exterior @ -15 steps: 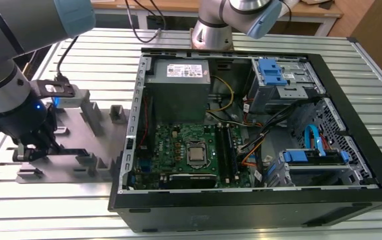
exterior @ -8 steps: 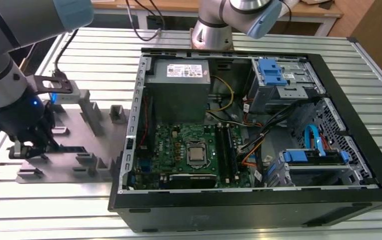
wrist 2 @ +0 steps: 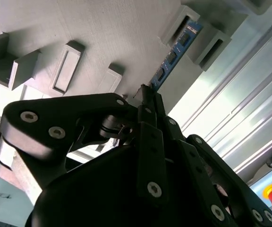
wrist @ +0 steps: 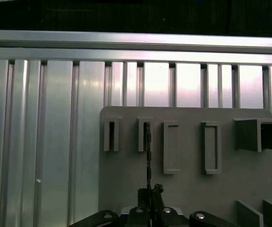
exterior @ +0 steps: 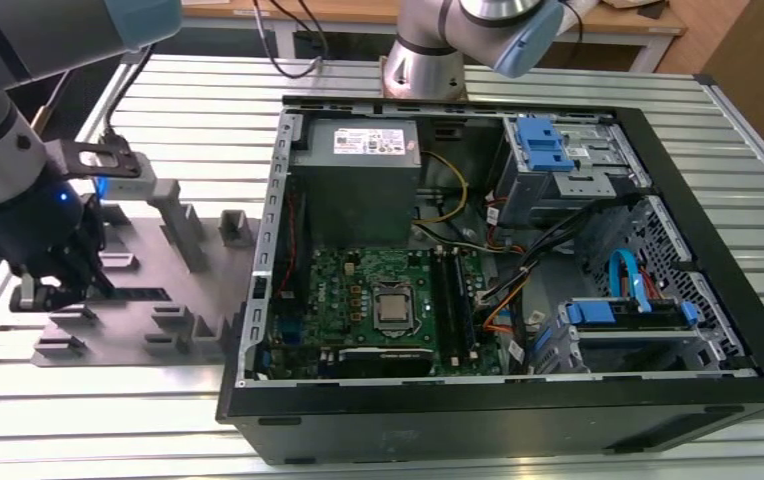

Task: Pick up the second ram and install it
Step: 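Pick up the second ram and move it above second insertion slot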

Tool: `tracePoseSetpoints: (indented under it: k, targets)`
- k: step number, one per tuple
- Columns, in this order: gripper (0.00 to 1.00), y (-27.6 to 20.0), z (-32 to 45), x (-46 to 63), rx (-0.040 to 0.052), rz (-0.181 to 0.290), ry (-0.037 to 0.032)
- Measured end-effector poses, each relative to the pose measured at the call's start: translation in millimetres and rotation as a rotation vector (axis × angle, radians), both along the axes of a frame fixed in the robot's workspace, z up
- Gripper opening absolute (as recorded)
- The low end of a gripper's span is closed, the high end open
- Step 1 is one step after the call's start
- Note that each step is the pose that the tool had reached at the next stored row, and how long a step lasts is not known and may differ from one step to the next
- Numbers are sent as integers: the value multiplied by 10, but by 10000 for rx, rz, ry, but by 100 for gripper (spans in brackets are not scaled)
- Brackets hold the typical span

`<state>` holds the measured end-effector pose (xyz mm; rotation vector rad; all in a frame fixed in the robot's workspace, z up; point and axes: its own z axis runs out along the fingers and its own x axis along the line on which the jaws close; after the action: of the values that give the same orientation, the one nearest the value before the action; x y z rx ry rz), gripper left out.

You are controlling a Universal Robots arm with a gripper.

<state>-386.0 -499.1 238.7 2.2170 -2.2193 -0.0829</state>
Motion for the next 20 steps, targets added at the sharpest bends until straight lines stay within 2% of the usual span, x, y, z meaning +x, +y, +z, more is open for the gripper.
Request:
tracePoseSetpoints:
  k: [20]
  targets:
    - [11, 0, 259, 0, 0, 0, 0]
